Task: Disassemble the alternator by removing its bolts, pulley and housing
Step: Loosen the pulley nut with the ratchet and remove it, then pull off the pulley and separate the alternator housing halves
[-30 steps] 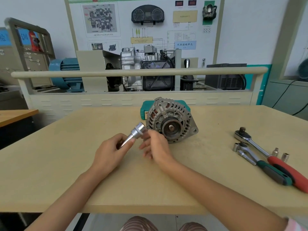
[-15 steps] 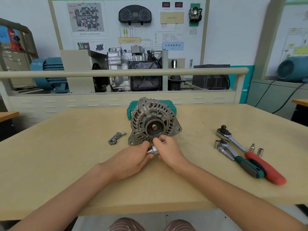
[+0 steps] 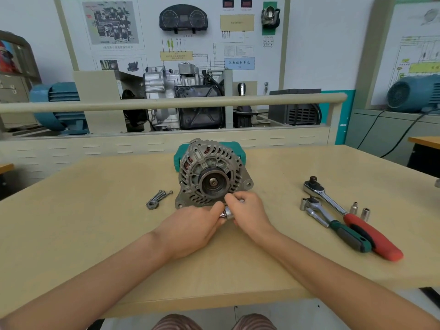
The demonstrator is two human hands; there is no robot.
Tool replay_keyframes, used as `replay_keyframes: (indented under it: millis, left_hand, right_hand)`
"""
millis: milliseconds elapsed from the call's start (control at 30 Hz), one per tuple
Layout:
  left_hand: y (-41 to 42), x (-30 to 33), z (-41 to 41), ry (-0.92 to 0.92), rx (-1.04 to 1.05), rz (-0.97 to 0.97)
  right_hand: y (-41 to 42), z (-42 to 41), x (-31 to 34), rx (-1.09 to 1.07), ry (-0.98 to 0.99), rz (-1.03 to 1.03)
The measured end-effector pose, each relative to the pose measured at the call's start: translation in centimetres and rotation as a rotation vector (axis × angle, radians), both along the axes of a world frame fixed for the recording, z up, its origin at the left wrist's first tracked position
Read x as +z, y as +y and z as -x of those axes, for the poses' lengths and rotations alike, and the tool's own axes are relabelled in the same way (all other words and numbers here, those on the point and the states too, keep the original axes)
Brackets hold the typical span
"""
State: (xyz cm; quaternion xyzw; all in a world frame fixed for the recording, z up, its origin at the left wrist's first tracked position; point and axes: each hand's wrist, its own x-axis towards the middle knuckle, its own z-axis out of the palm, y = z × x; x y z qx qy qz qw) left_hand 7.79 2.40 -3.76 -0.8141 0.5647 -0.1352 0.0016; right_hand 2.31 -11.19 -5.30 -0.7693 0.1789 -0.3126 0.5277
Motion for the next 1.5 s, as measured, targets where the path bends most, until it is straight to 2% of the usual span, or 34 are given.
replay_keyframes:
  millis: [400,567,667,733,800,900,1000,1067,1133,1233,1300,1367,1500]
  left_hand:
    - [-0.7,-0.1,0.1,-0.034,0.01,0.041]
    - [-1.0,-0.2,0.4,-0.006,0.022,0.076]
    - [0.2,1.1,-0.4,0.08,0.117,0.121]
    - [0.3,1.7,-0.3,0.101,0.146,0.151]
    - [-0.9,2.3,0.7,0.239,0.142,0.169]
    - [-3.9,2.6,2.1,0.726,0.208,0.198]
    - [-6.5,3.0,3.0,1.249,0.295,0.272]
    - [-8.5,3.1,3.5,1.359,0.324,0.283]
    - [-10.5,3.1,4.2,1.259,0.339,0.261]
    - [-12.9,3.1,5.1,0.77,0.323,0.133]
    - [-14.1,3.1,5.6,0.597,0.294,0.066]
    - [-15.3,3.2,6.4,0.613,0.264,0.017]
    - [-17.0,3.0,7.5,0.792,0.278,0.006]
  right_hand:
    - [-0.7,0.2,0.3,-0.016,0.031,-0.109]
    - [-1.3,0.3,0.3,-0.062,0.05,-0.079]
    - [-4.2,1.3,0.9,-0.159,0.063,-0.048]
    - [-5.1,1.6,1.4,-0.154,0.096,0.083]
    - [-4.9,1.0,1.9,-0.111,0.206,0.312]
    - [-5.5,0.6,3.4,-0.112,0.362,0.54]
    - [-8.3,1.3,5.6,-0.185,0.407,0.635]
    - [-10.6,1.9,7.1,-0.208,0.446,0.624]
    - [-12.6,2.5,8.2,-0.176,0.57,0.658]
    - [-14.3,3.5,8.8,-0.148,0.704,0.742]
    - [-14.8,3.7,8.4,-0.128,0.712,0.767]
    - [-15.2,3.7,7.7,-0.09,0.716,0.778]
    - [-15.7,3.5,6.7,-0.049,0.743,0.794]
